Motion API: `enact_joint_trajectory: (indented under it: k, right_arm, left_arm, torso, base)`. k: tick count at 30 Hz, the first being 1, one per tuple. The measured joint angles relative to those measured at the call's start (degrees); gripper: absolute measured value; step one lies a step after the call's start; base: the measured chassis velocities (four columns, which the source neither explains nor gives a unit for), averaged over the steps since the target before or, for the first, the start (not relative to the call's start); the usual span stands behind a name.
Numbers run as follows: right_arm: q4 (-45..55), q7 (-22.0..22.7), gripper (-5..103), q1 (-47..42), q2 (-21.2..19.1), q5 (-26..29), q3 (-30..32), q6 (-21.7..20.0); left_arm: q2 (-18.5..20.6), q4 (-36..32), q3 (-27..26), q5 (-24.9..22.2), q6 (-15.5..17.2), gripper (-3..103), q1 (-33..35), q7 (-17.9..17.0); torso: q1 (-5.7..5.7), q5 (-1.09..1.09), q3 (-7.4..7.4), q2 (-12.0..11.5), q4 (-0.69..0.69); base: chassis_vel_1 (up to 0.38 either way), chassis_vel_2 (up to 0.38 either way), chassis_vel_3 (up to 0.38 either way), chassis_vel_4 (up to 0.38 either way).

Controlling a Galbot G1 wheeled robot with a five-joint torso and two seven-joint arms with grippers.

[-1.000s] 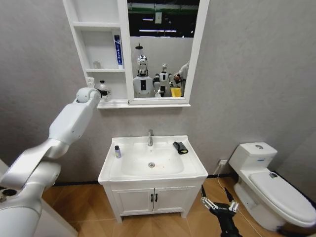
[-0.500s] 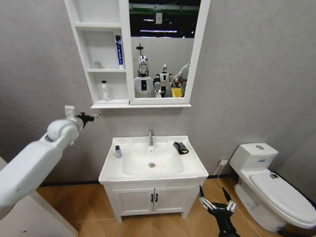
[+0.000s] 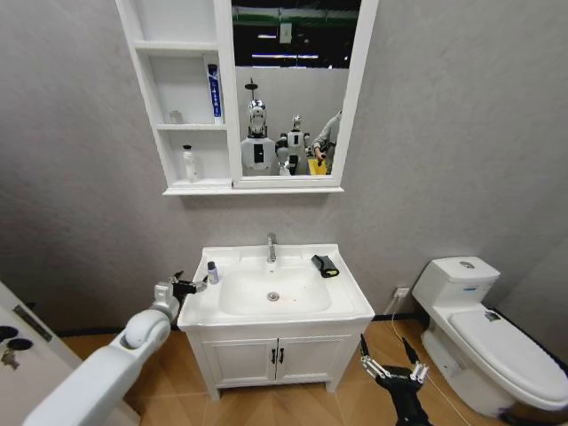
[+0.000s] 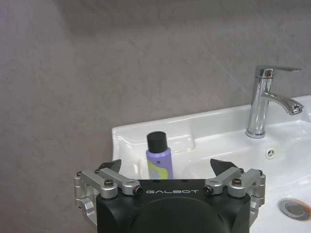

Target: Move facial cleanser and shampoo from washbasin to cabinet, then wipe washbasin with towel.

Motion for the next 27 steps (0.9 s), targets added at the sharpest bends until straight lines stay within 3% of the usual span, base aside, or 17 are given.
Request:
enact_joint_trajectory:
  k: [7,24,27]
  right_arm:
    - [-0.01,0.00,100,-0.50,0.02,0.01,0.37,0.06]
    - [-0.49,0.10,100,-0.61,0.45,0.22,0.77,0.01]
    - [-0.46,0.15,100,-0.87,0.50,0.26,0.93,0.05]
  left_arm:
    - [-7.86,10.13,1.67,5.91,-2.11,100,-5.62,1.84]
    - [-15.09,26.95,2.65,8.84,-3.47,100,-15.07,0.53]
    - [-16.93,30.46,2.96,11.24,-4.47,100,-17.52,0.18]
  torso:
    - [0.00,0.01,0.00,0.00,-0.01]
    - [0.00,0.00,0.00,0.00,0.00]
    - [0.00,0.00,0.00,0.00,0.00]
  base:
    - [0.000,0.000,0.000,0.000]
    - [0.000,0.000,0.000,0.000]
    - [0.000,0.000,0.000,0.000]
